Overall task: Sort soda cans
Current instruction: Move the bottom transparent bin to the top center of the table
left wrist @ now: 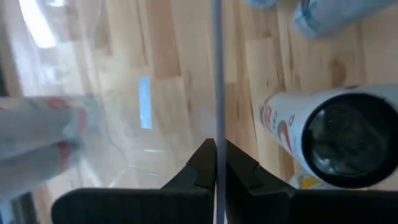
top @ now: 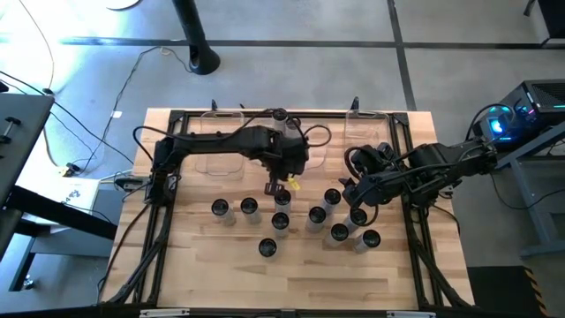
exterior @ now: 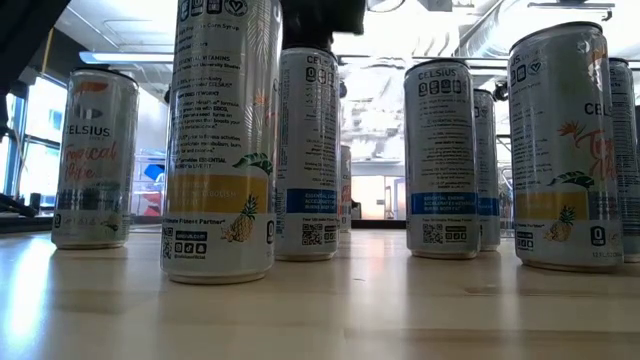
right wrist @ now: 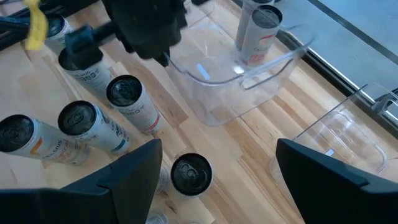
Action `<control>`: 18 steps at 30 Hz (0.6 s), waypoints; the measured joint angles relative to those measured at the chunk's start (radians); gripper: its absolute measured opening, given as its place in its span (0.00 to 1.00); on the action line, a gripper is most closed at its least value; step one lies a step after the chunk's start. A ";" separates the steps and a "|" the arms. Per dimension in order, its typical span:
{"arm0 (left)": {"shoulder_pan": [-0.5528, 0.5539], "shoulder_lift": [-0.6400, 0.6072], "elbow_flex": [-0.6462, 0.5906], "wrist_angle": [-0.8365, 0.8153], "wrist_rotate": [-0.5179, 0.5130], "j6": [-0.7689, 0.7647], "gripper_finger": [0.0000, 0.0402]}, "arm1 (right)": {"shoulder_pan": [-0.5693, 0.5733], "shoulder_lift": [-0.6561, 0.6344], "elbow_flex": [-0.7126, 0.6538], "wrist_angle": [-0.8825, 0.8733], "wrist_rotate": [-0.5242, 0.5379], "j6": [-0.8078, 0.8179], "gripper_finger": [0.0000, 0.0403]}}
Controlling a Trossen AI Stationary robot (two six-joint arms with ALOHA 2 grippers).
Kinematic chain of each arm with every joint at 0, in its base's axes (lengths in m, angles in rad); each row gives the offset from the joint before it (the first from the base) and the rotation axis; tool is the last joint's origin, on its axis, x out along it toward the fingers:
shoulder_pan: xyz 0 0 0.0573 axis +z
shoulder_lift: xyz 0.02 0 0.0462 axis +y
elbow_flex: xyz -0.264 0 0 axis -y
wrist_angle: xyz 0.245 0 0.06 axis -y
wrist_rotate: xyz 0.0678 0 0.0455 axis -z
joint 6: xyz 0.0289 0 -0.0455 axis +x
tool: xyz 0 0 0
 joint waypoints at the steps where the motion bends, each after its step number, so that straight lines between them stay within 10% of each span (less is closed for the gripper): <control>1: 0.000 0.000 -0.021 0.012 0.000 0.000 0.00 | 0.000 0.000 0.000 0.000 0.000 0.000 0.77; 18: 0.005 -0.008 -0.191 0.175 0.033 -0.061 0.00 | 0.000 0.000 0.000 0.004 0.000 0.009 0.77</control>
